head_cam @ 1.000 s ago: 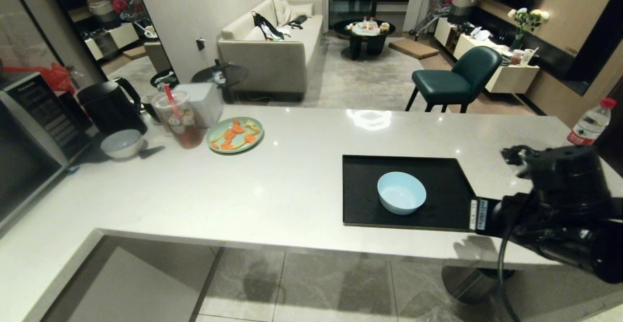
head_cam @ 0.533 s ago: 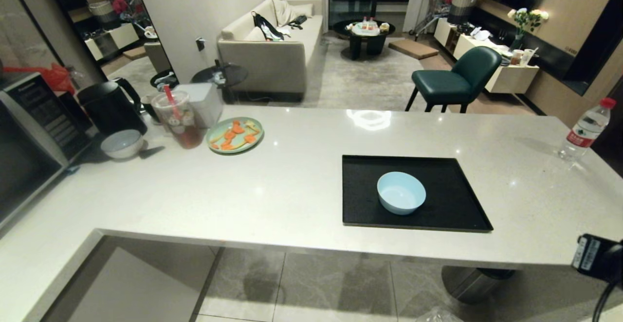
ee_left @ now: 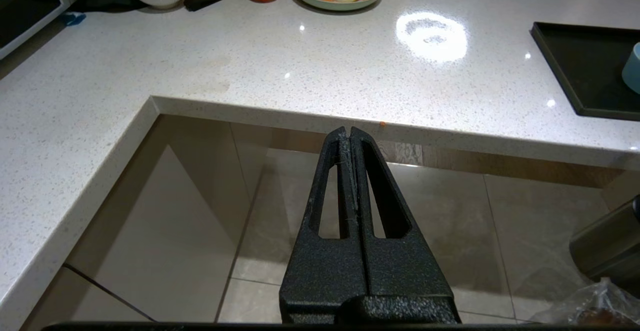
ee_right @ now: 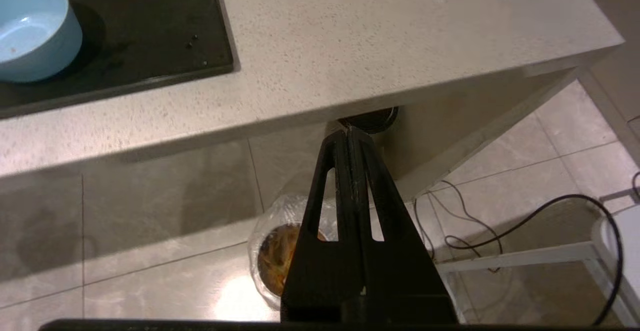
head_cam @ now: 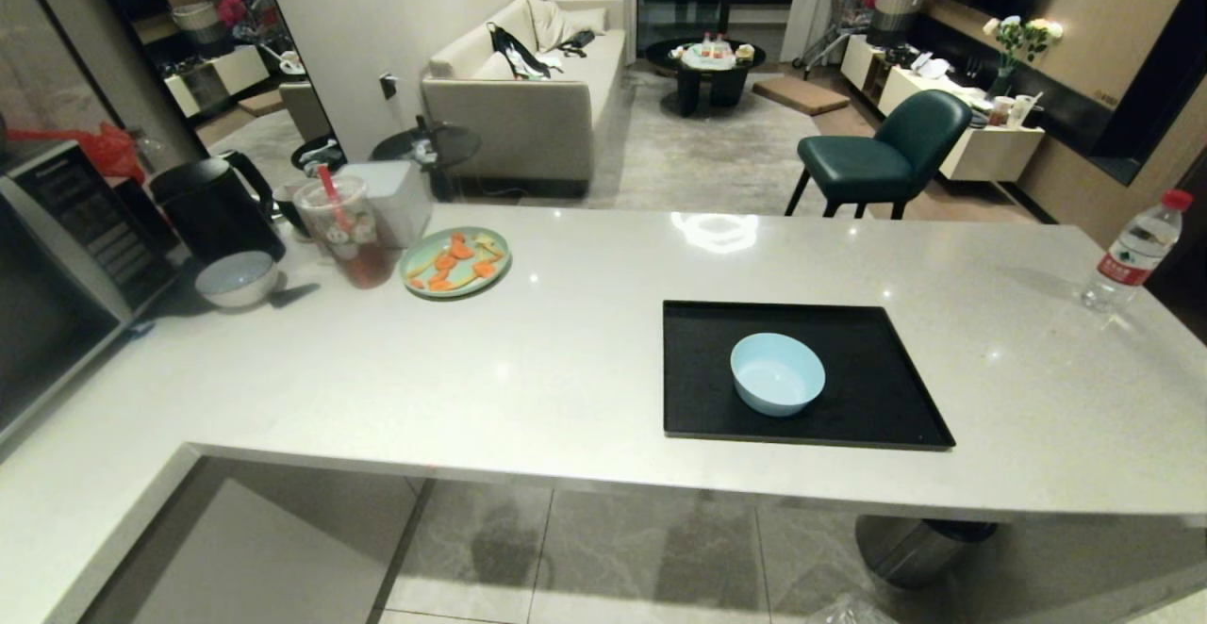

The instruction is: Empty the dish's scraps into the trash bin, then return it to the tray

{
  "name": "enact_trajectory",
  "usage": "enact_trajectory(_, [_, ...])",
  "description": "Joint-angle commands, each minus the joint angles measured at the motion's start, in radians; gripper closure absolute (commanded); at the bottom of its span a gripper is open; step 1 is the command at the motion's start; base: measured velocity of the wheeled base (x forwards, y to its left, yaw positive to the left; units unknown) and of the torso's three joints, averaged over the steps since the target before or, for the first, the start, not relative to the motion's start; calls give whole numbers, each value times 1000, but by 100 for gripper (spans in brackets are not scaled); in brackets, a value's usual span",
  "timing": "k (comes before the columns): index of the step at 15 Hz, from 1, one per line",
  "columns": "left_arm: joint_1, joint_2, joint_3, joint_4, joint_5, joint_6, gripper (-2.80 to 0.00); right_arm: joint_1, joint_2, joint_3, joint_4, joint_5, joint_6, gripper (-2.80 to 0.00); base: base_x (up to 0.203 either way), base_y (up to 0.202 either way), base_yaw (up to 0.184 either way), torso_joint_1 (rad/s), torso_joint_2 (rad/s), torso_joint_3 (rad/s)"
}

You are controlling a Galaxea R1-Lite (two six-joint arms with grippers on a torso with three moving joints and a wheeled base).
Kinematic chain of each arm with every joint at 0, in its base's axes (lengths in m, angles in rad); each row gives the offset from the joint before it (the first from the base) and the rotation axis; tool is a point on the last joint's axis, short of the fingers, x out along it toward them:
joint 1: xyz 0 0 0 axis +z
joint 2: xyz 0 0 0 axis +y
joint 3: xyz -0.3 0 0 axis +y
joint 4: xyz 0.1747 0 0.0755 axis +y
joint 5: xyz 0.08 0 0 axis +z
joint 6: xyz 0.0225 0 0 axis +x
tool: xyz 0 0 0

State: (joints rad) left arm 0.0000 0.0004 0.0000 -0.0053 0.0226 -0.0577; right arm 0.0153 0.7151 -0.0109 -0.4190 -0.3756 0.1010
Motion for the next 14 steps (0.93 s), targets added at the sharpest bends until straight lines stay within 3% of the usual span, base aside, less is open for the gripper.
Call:
enact_trajectory(1, [0, 1, 0, -1, 2, -1, 0, 2, -310, 1, 149, 23, -22, 0, 0, 0, 0, 0, 0, 0])
enact_trajectory(4, [0, 1, 0, -1, 0, -1, 0, 0, -534, -25, 392, 161, -61, 0, 0, 0, 0, 0, 0, 0])
enact_trajectory(6, [0, 1, 0, -1, 1, -1, 0, -6, -627, -19, 439, 287, -79, 0, 0, 0, 0, 0, 0, 0])
enact_trajectory(8, [0, 1, 0, -1, 0, -1, 0, -10, -712, -18, 488, 359, -103, 0, 0, 0, 0, 0, 0, 0])
enact_trajectory(14, [0, 1, 0, -1, 0, -1, 0, -12, -715, -9, 467, 370, -105, 0, 0, 0, 0, 0, 0, 0])
